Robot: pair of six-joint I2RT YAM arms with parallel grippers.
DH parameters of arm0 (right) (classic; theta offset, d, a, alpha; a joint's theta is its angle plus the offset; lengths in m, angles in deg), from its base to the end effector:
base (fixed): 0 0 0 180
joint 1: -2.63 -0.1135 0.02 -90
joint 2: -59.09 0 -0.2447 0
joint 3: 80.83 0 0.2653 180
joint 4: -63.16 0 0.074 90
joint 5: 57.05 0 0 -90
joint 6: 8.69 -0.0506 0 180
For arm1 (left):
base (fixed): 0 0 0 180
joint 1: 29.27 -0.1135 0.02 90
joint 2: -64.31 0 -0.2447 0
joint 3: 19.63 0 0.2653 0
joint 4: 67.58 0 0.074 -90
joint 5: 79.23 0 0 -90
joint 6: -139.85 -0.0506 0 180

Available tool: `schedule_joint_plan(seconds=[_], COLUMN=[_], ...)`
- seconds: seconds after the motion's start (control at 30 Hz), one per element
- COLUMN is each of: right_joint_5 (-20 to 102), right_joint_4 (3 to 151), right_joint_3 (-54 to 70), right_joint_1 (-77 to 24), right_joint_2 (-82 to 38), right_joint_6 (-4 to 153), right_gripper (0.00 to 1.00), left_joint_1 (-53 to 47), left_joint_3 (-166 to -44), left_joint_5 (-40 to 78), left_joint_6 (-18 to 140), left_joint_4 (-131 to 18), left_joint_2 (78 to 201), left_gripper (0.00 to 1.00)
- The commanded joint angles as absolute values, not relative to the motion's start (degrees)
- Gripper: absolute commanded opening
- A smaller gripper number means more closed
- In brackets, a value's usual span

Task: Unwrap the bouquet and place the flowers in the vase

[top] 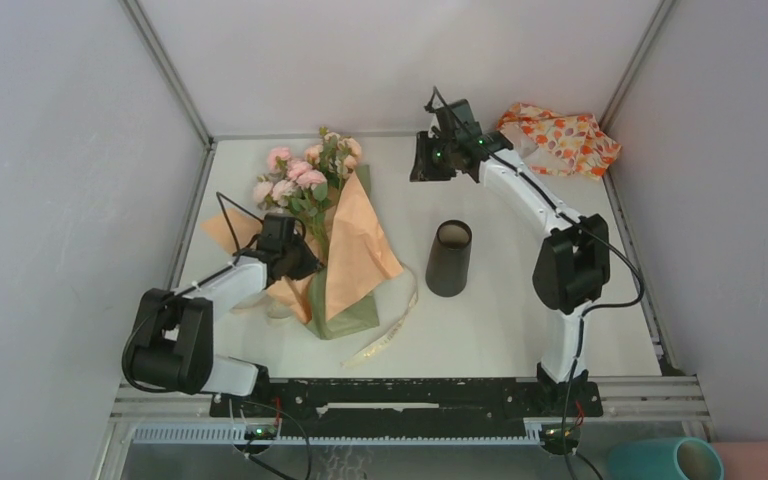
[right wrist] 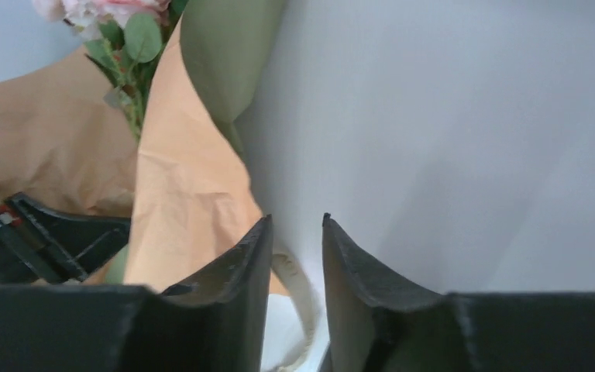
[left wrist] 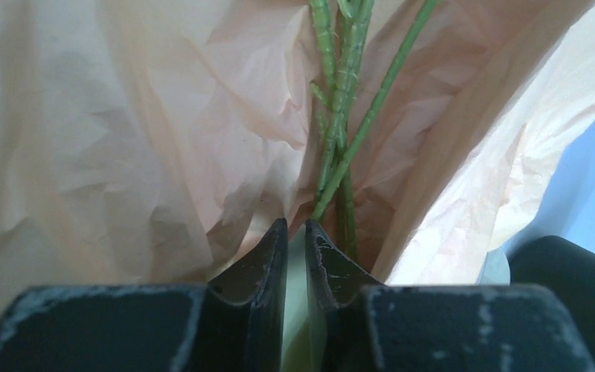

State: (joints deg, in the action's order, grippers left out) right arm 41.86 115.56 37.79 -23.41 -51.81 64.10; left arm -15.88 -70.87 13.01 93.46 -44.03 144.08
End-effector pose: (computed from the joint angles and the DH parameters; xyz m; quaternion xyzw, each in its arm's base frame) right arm 0.4084 0.2083 0.2906 -0.1007 0.9150 0.2082 0.3306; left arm 0.2779 -0.0682 0.1293 -0.2404 0.9145 -0.1712 0.2767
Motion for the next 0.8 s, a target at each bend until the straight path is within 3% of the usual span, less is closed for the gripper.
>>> schedule_joint_plan(seconds=[0.0, 0.3, 0.57, 0.77], right_joint_5=[49.83, 53.88, 56.38, 56.77], right_joint_4=[114.26, 113.85, 115.85, 115.78], right_joint_3=[39.53, 46.33, 53.22, 55.22], right_joint_1=[-24.82, -25.2, -27.5, -29.33], right_joint_2=[-55.6, -61.7, -67.9, -71.22], right_joint_6=[65.34, 64.72, 63.96, 63.09], right_gripper=[0.45, 0.55, 0.64, 0.66], left_joint_1=[-15.08, -14.31, -9.22, -7.54], left_joint_3=[-71.97, -73.58, -73.77, -73.85], left_joint_5=[16.1, 13.79, 18.67, 14.01], left_joint_6=[94.68, 93.25, 92.55, 91.66], left_joint_4=[-46.69, -42.9, -50.72, -50.21], left_joint_2=[142.99, 127.2, 136.23, 143.71], left_gripper=[0.18, 0.25, 0.23, 0.21])
